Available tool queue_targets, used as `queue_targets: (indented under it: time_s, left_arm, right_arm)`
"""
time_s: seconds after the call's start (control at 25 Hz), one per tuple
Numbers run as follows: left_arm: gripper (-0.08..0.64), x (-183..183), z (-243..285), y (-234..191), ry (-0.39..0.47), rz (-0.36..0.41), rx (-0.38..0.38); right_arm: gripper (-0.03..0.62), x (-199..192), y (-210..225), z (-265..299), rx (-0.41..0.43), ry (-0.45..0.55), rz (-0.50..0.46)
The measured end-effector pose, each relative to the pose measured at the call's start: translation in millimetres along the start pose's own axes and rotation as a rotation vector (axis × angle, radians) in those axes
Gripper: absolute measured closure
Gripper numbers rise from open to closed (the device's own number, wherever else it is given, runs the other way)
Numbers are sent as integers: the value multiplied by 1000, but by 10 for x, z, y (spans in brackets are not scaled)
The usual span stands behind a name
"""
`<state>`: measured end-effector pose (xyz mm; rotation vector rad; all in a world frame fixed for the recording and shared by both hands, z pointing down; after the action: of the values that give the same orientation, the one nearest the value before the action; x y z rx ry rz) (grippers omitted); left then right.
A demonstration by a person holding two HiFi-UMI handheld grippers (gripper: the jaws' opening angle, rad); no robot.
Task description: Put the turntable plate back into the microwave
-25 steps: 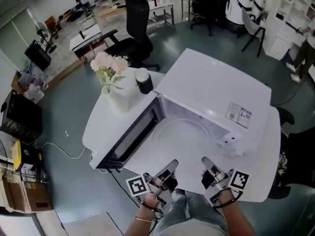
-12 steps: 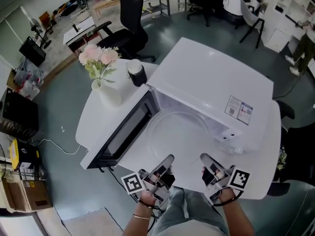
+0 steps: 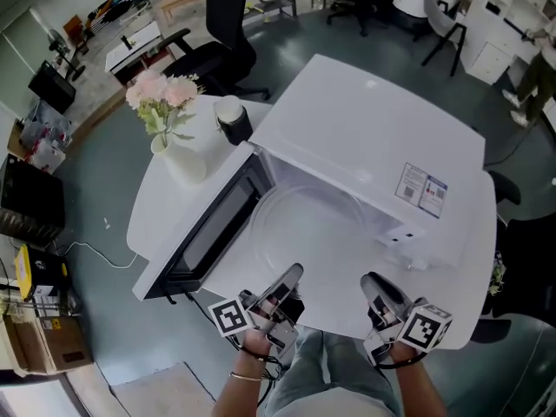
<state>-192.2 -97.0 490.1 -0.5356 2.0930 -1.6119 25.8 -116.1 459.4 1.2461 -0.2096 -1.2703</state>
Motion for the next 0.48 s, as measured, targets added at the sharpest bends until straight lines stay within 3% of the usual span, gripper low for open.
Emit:
queue_targets:
  time_s: [0.32, 0.48]
  left_arm:
    - [523, 8, 81, -91, -12, 14, 6]
    - [523, 19, 119, -127, -10, 16, 3]
  right_arm:
    - [499, -44, 160, -110, -254, 81, -238]
    - [509, -84, 244, -147, -367, 107, -289]
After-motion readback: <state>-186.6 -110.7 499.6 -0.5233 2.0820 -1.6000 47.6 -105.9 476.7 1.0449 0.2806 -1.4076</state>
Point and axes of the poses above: the fingertips, and each gripper's own axes: z forward along the fingers, y to its right, x out of its top, the point moved 5 cm from there along -z, backward along the fingers, and after that the axes turned 7 degrees about -x, right-handed, at the moved point
